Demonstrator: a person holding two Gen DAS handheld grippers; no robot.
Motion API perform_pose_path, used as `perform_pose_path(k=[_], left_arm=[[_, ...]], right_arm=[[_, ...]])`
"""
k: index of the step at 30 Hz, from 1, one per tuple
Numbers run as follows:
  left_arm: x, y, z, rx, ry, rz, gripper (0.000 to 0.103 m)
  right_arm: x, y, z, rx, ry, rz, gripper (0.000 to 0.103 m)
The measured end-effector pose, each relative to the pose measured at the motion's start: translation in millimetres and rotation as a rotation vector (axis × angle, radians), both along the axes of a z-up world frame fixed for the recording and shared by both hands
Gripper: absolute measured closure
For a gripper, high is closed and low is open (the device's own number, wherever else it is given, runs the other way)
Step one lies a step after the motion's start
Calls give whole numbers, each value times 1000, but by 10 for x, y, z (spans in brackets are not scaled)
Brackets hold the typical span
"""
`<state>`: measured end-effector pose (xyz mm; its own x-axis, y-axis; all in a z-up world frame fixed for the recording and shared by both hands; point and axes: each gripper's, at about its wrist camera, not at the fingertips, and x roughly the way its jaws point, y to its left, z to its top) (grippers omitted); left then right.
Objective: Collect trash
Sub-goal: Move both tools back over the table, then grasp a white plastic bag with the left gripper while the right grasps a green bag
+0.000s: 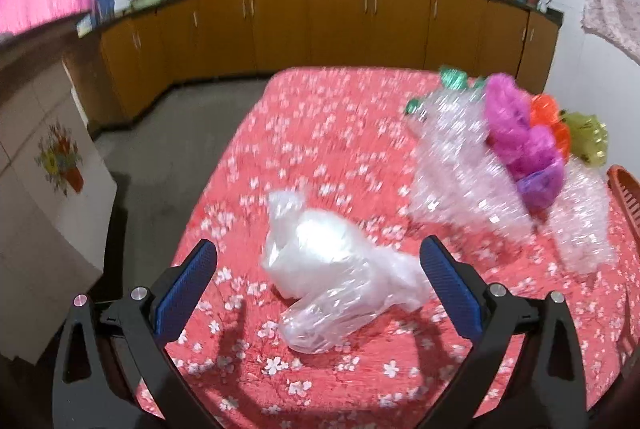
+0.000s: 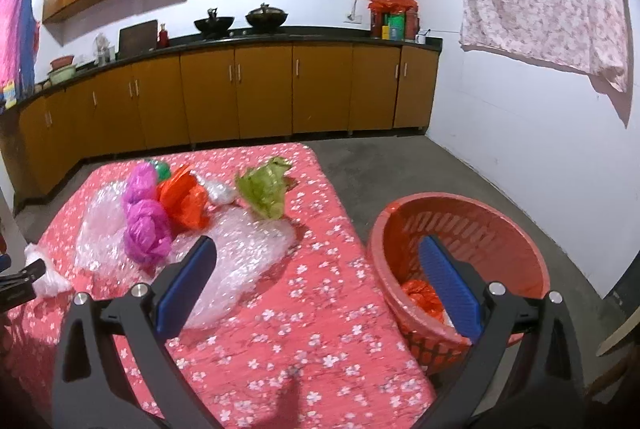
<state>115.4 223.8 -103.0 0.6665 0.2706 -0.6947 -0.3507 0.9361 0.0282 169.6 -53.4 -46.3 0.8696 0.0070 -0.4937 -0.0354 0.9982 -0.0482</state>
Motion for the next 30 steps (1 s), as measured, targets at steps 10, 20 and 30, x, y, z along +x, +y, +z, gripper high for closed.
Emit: perform_pose_path(k=[10, 20, 30], left_arm=[[131, 132, -256, -96, 64, -5, 45], [316, 137, -143, -74, 31, -19, 57], [530, 210, 14, -41, -19, 5, 57]], right_arm=[[104, 72, -64, -15, 19, 9, 4], [474, 42, -169, 73, 53, 21, 4], [1188, 266, -216, 114, 87, 44, 7]])
